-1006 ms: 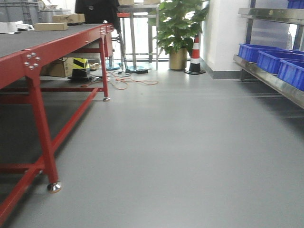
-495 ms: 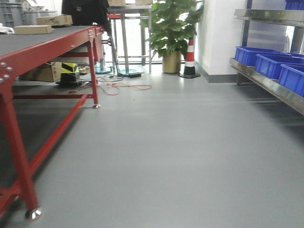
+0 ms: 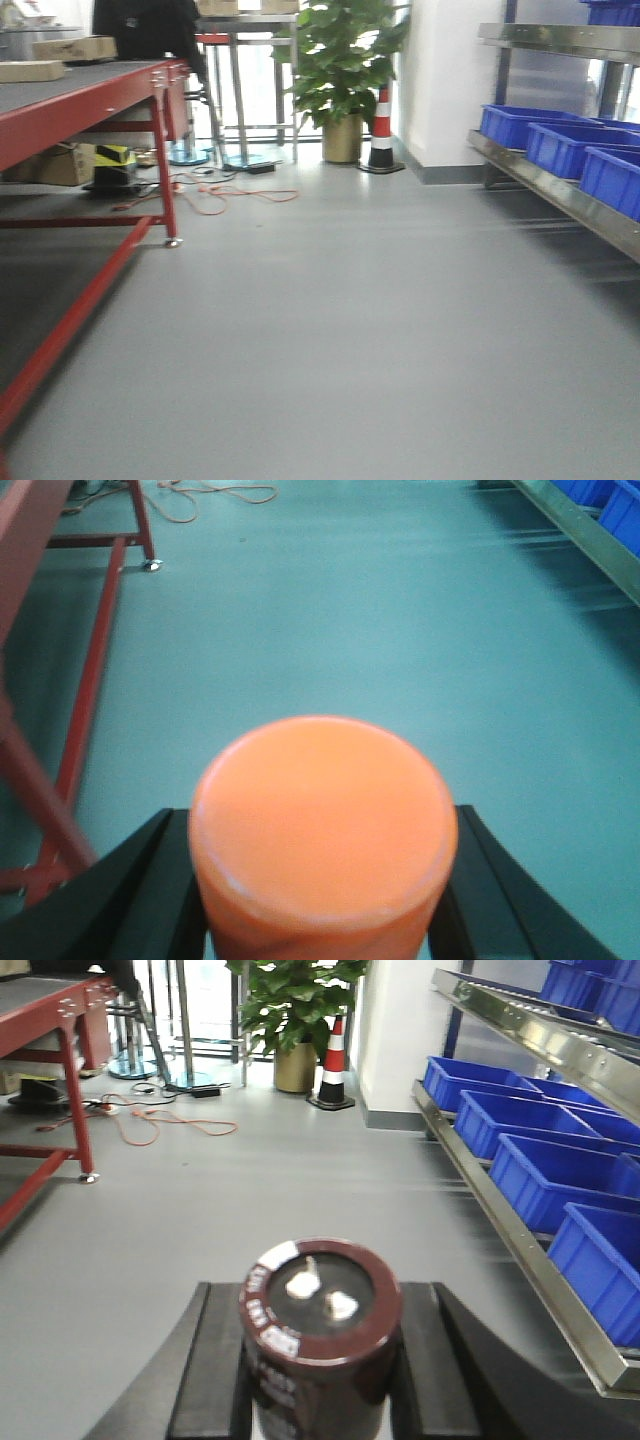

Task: Place cylindrical capacitor in blue bin on shelf
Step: 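Drive the base to the shelf of blue bins holding both cylinders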

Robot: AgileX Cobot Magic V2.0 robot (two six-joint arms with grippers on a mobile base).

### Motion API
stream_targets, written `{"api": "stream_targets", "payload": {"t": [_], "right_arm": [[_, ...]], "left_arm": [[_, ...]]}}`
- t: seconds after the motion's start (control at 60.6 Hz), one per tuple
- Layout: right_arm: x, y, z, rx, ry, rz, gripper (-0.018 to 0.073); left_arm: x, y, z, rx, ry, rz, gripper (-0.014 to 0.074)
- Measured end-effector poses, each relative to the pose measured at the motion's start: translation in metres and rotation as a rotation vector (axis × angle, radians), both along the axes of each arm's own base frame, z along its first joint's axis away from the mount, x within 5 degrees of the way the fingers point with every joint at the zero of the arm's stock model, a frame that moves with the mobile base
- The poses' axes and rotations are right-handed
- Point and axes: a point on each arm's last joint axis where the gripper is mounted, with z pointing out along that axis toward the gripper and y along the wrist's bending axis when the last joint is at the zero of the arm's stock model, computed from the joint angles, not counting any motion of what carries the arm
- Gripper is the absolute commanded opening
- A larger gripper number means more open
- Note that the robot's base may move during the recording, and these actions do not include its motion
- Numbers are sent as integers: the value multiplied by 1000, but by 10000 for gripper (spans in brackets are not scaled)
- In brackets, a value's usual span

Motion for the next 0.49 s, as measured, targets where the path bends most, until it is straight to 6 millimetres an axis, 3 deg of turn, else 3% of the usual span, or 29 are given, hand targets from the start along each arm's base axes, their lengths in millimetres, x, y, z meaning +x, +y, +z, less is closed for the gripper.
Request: {"api": "stream_targets", "payload": {"t": [0.495], "right_arm": [[0,0,0,0,0,0,-60]], "left_arm": [[0,0,0,2,0,1,-111]]}}
